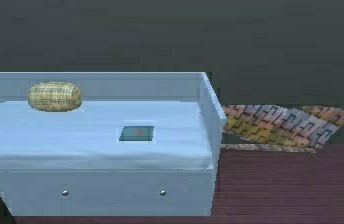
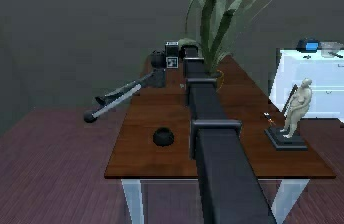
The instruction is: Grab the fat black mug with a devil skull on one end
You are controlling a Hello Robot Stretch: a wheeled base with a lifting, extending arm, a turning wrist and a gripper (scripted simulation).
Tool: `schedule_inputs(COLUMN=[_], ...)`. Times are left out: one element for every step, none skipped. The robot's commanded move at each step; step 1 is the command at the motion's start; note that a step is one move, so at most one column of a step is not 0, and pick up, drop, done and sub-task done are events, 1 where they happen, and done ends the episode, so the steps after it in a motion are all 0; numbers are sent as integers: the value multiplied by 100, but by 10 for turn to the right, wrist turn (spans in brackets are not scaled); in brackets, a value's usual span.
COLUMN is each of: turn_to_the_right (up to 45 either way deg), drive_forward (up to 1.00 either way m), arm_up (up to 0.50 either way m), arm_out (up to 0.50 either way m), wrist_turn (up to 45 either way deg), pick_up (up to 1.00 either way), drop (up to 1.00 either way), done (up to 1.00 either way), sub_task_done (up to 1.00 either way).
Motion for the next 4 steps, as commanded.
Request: schedule_inputs(turn_to_the_right=[0, 0, 0, 0], drive_forward=[0, 0, 0, 0], arm_up=[0, 0, -30, 0], arm_out=[0, 0, 0, 0], wrist_turn=[450, 390, 0, 0], pick_up=[0, 0, 0, 100], drop=[0, 0, 0, 0], done=[0, 0, 0, 0], sub_task_done=[0, 0, 0, 0])
